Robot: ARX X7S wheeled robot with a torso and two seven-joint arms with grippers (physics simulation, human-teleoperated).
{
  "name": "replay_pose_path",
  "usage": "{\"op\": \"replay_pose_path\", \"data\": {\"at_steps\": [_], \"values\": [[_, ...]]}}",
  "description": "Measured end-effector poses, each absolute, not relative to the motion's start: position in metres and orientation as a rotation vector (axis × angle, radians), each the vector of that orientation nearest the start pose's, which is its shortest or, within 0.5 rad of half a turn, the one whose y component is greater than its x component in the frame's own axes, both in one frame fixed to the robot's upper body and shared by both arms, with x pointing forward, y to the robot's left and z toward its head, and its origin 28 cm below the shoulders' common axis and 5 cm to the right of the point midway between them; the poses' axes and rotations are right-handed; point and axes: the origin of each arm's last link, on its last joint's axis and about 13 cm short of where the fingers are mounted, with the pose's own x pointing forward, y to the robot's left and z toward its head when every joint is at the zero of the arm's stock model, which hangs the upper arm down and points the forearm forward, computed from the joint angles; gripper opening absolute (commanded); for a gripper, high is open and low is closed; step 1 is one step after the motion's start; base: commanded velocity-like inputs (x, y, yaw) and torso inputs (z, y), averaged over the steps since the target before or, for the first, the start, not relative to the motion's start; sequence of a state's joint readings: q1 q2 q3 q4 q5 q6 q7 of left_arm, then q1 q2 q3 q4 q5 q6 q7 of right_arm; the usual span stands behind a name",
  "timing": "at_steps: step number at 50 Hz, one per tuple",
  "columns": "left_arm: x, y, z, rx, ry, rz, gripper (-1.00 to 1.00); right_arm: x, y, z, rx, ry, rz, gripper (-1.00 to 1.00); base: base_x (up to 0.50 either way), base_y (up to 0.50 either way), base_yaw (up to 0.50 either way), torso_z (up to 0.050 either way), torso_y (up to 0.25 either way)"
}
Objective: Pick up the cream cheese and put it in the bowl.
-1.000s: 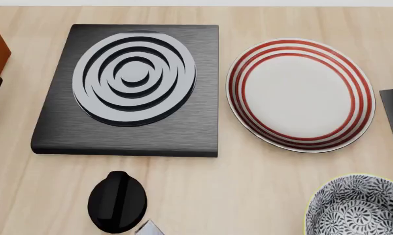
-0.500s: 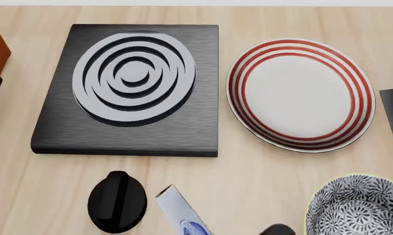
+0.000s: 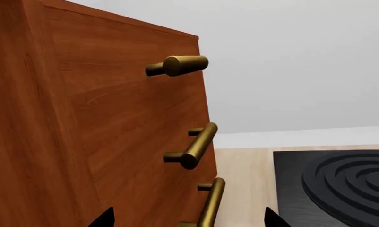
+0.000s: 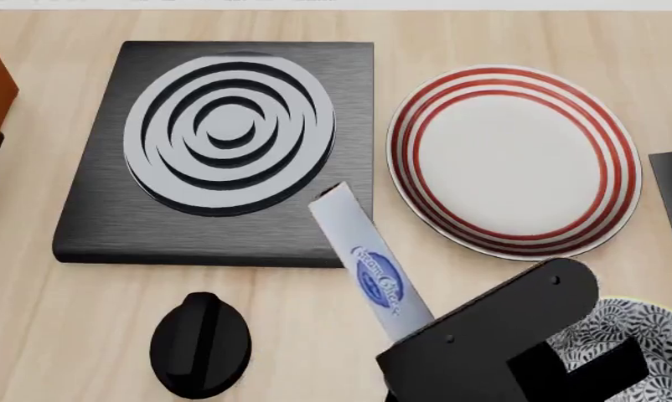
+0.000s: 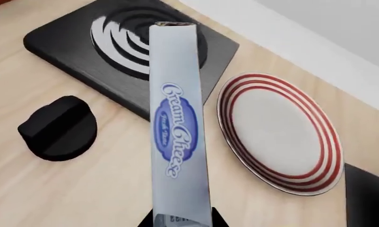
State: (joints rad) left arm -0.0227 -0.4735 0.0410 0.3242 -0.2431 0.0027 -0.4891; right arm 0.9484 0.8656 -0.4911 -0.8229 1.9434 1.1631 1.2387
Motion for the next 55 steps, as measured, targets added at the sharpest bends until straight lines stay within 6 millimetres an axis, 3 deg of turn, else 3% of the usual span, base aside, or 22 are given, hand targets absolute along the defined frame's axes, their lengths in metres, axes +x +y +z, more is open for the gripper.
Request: {"op": "replay_pose_path", "data": {"at_steps": [25, 55], "values": [[0.215, 0.283, 0.102, 0.145, -0.352, 0.323, 1.0, 0.17, -0.133, 0.308, -0.32, 0.328, 0.204, -1.0, 0.0, 0.0, 0.0, 0.0, 0.0], [0.215, 0.283, 0.103, 0.135, -0.354, 0.328, 1.0, 0.152, -0.164, 0.371, -0.35, 0.51, 0.144, -1.0, 0.0, 0.0, 0.0, 0.0, 0.001]]}}
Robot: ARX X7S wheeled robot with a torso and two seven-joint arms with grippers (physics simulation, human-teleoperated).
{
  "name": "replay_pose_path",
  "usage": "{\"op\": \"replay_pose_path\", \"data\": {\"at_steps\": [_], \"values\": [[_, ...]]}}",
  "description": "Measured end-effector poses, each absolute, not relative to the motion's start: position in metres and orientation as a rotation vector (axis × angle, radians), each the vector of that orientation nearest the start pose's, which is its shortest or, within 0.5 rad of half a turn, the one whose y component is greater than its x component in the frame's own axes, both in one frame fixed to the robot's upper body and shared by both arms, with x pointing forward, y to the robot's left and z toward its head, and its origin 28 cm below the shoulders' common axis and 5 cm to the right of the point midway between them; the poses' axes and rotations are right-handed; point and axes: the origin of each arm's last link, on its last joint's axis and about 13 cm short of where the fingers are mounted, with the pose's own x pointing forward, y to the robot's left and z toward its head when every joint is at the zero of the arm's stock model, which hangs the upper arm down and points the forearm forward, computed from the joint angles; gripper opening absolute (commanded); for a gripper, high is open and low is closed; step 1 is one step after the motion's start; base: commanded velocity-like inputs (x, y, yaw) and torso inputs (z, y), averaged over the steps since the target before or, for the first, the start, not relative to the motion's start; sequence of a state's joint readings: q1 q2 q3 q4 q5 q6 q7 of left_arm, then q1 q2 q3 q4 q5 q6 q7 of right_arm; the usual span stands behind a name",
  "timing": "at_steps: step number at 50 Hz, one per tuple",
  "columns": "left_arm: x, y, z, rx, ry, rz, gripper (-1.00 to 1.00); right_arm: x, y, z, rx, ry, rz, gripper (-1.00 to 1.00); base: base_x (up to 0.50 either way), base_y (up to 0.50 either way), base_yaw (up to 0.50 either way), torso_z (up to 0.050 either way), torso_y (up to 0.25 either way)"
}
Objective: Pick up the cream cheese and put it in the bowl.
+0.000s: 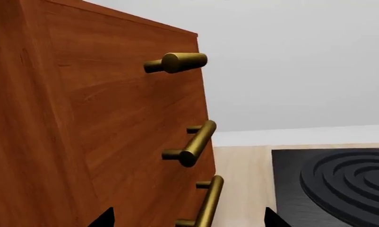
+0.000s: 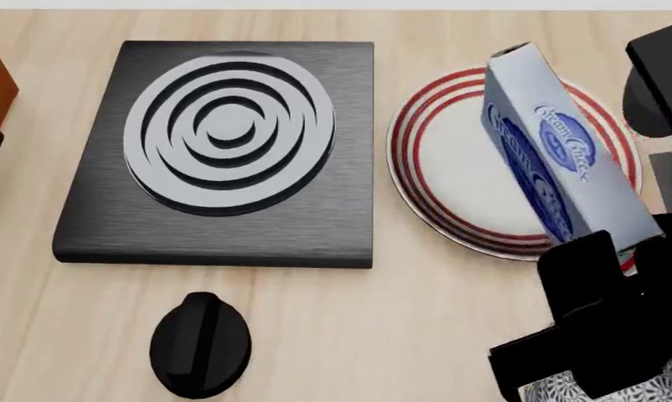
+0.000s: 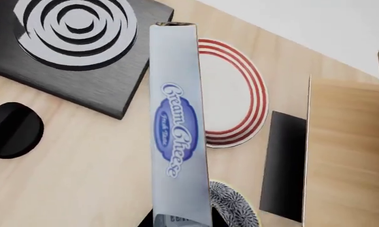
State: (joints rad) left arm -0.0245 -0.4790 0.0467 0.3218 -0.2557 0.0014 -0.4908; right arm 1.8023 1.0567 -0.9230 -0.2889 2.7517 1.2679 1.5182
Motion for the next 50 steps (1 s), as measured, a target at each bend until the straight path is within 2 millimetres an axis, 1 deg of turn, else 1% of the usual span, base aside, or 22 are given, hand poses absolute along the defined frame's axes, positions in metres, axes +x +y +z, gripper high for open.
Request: {"op": "replay_pose_path", "data": {"at_steps": [10, 21, 32, 50], "values": [[0.215, 0.283, 0.103, 0.132, -0.352, 0.33, 1.0, 0.139, -0.178, 0.381, -0.362, 0.6, 0.113, -1.0, 0.0, 0.0, 0.0, 0.0, 0.001], [0.215, 0.283, 0.103, 0.131, -0.351, 0.332, 1.0, 0.126, -0.187, 0.384, -0.373, 0.699, 0.091, -1.0, 0.0, 0.0, 0.0, 0.0, 0.0], [0.216, 0.283, 0.103, 0.13, -0.352, 0.334, 1.0, 0.121, -0.195, 0.378, -0.362, 0.787, 0.065, -1.0, 0.0, 0.0, 0.0, 0.001, 0.001], [0.216, 0.283, 0.103, 0.133, -0.352, 0.337, 1.0, 0.121, -0.204, 0.367, -0.341, 0.882, 0.034, -1.0, 0.0, 0.0, 0.0, 0.0, 0.0]]}}
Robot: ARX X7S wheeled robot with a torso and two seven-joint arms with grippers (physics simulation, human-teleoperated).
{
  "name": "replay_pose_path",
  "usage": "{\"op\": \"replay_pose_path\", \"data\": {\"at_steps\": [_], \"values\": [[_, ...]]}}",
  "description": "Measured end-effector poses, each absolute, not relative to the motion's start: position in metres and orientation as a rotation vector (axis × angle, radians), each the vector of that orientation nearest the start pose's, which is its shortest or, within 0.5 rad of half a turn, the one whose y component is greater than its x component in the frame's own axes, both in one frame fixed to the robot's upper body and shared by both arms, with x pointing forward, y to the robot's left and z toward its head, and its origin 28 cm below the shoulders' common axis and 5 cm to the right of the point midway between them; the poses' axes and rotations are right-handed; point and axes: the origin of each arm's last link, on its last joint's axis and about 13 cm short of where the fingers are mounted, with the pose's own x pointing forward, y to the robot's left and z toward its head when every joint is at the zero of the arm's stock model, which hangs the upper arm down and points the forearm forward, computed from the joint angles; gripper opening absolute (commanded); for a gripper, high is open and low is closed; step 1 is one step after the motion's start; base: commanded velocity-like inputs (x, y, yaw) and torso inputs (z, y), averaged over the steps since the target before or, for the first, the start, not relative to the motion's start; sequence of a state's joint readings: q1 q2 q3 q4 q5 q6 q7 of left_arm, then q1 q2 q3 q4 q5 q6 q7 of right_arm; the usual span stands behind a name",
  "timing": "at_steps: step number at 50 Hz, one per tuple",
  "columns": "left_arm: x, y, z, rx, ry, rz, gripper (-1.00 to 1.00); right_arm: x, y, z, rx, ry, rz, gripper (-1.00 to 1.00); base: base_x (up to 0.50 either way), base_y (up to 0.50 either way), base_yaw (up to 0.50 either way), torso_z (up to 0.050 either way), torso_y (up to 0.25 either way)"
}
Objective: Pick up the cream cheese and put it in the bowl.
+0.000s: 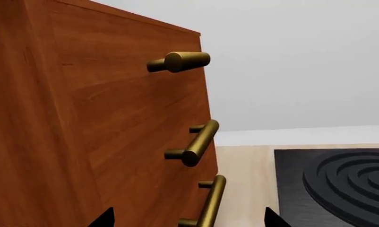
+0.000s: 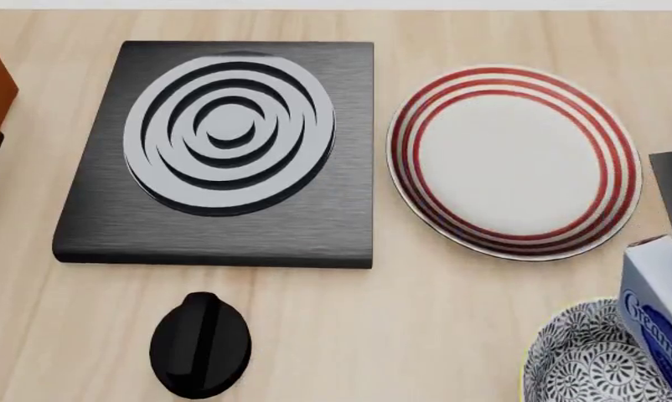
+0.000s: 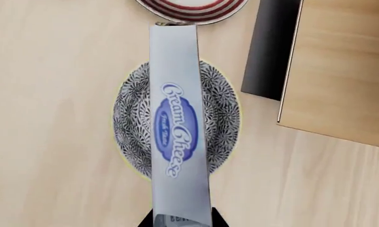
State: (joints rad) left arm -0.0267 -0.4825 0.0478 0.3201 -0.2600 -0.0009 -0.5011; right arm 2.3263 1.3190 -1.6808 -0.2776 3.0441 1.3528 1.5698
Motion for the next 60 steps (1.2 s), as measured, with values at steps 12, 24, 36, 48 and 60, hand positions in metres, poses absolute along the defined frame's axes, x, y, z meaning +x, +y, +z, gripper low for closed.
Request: {"op": "replay_pose_path", "data": {"at_steps": [12, 24, 36, 48, 60], "values": [[0.215, 0.283, 0.103, 0.132, -0.352, 0.339, 1.0, 0.124, -0.205, 0.363, -0.345, 0.925, 0.027, -1.0, 0.0, 0.0, 0.0, 0.0, 0.001], [0.215, 0.283, 0.103, 0.131, -0.352, 0.339, 1.0, 0.126, -0.205, 0.359, -0.351, 0.965, 0.032, -1.0, 0.0, 0.0, 0.0, 0.0, 0.0], [0.215, 0.284, 0.103, 0.13, -0.353, 0.34, 1.0, 0.13, -0.204, 0.356, -0.356, 1.0, 0.036, -1.0, 0.0, 0.0, 0.0, 0.0, 0.001], [0.215, 0.284, 0.103, 0.129, -0.356, 0.339, 1.0, 0.137, -0.203, 0.352, -0.36, 1.021, 0.042, -1.0, 0.0, 0.0, 0.0, 0.0, 0.0], [0.215, 0.283, 0.103, 0.128, -0.357, 0.339, 1.0, 0.145, -0.203, 0.347, -0.362, 1.035, 0.048, -1.0, 0.0, 0.0, 0.0, 0.001, 0.001]]}}
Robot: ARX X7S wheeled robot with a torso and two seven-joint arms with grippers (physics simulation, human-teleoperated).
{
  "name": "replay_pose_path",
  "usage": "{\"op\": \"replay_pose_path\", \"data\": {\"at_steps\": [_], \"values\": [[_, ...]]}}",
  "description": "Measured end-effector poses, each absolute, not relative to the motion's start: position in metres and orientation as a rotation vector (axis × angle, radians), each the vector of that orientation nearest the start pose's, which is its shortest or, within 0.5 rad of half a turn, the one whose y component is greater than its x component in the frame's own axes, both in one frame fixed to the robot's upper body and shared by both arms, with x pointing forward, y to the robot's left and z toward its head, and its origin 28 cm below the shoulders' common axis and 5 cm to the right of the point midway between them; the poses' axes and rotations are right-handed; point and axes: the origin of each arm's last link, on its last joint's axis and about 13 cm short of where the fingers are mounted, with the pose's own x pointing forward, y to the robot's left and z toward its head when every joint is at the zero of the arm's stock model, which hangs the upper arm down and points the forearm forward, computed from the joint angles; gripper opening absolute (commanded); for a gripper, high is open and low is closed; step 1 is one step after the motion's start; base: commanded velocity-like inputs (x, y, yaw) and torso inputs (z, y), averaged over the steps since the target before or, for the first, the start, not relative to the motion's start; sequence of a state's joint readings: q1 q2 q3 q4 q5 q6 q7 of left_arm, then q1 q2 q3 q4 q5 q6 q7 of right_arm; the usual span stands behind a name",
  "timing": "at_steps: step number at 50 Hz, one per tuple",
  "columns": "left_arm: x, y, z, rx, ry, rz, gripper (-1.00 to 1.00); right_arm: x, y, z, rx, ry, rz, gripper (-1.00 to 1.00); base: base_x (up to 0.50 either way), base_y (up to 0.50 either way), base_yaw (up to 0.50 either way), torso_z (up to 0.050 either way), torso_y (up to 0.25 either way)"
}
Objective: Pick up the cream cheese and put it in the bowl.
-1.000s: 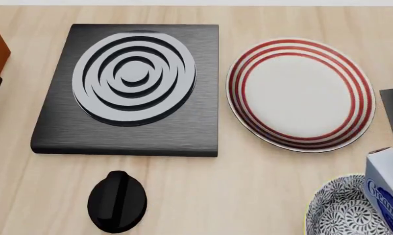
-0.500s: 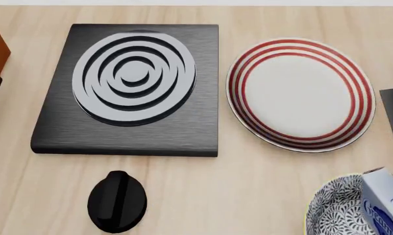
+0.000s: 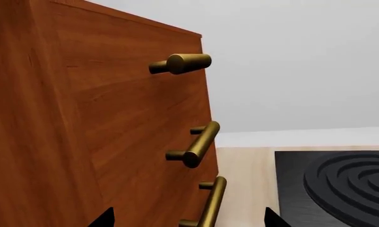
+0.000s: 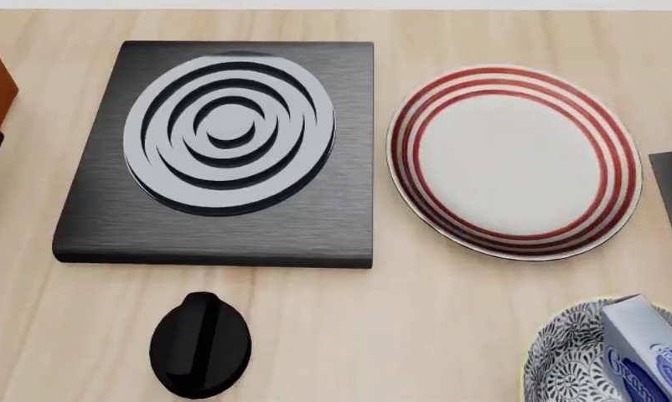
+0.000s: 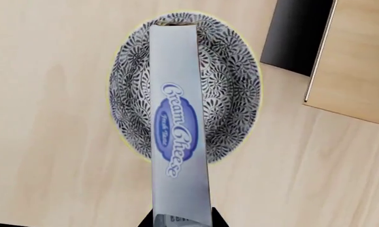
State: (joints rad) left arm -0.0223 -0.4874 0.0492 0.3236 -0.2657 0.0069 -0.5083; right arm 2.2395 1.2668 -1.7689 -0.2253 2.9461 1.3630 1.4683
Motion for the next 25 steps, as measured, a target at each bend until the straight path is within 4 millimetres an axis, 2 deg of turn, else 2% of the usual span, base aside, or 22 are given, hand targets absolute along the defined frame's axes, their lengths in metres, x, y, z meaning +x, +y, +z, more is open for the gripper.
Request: {"op": "replay_pose_path", "data": {"at_steps": [25], "values": [[0.214, 0.283, 0.103, 0.126, -0.357, 0.338, 1.0, 0.162, -0.203, 0.339, -0.371, 1.076, 0.051, -1.0, 0.0, 0.0, 0.0, 0.0, 0.0]]}}
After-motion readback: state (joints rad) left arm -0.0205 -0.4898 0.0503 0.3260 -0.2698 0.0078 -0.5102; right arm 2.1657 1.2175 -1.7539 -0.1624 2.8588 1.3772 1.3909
